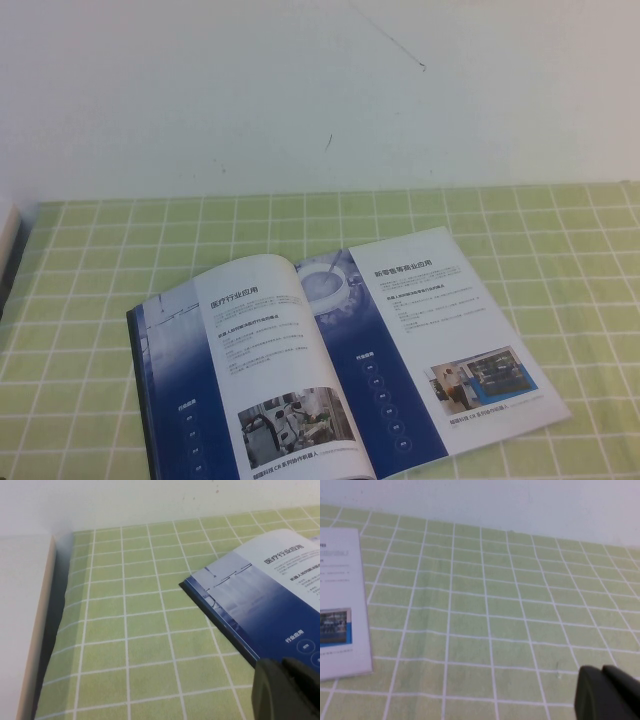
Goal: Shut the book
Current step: 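Close the open booklet and leave it lying on the table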
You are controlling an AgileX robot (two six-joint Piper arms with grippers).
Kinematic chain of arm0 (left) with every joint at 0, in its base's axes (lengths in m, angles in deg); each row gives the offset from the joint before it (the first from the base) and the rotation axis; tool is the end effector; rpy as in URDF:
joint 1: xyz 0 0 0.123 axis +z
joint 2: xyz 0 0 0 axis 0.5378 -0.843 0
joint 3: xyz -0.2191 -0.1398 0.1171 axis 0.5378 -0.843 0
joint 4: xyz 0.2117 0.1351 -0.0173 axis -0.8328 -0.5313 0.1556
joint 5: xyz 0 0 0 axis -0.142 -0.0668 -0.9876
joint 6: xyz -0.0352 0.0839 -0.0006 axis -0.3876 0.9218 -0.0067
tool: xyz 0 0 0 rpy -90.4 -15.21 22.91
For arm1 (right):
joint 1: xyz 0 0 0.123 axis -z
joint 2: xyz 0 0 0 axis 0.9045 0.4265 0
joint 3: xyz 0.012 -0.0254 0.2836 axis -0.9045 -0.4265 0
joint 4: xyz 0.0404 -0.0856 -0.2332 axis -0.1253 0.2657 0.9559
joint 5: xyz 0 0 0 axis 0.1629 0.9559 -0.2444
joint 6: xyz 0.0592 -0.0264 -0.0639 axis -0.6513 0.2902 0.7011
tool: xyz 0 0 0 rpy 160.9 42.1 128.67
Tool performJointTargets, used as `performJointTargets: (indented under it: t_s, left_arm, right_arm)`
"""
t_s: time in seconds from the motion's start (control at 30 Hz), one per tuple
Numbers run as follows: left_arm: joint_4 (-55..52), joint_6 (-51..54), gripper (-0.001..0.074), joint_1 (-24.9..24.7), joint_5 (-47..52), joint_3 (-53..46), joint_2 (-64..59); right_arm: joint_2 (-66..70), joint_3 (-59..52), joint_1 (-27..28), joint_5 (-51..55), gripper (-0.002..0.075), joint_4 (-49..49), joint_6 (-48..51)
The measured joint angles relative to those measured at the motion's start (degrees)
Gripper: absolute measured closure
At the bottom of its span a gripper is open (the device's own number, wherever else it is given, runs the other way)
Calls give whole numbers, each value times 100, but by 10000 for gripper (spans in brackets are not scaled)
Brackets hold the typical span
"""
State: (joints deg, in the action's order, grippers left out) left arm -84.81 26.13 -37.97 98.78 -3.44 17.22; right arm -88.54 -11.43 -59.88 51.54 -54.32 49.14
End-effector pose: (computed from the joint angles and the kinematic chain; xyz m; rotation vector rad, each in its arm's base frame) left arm 0.0531 -0.0071 0.1795 0.0709 1.8078 -0.1115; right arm 0.0539 -0.0055 0.1775 -0.0903 1.8059 -0.2075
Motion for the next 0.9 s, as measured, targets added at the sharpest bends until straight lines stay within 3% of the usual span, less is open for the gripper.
performJointTargets:
  t_s: [0.2, 0.43, 0.6, 0.77, 0.9]
  left_arm:
    - [0, 0, 738, 0, -990, -34, 0]
    - [-127, 55, 739, 0, -3664, -34, 0]
    - [-149, 55, 739, 0, -4846, -34, 2]
    - [-143, 78, 739, 0, -5144, -34, 2]
    - [215, 147, 739, 0, -4576, -34, 2]
  right_arm:
    - [0, -14, 0, -1274, 729, -2, 0]
    - [0, -14, 0, -4191, 729, -2, 0]
    - [0, -14, 0, -5632, 729, -15, 0]
    - [0, -14, 0, -6076, 729, -140, 0]
    - [0, 41, 0, -5447, 729, -197, 0]
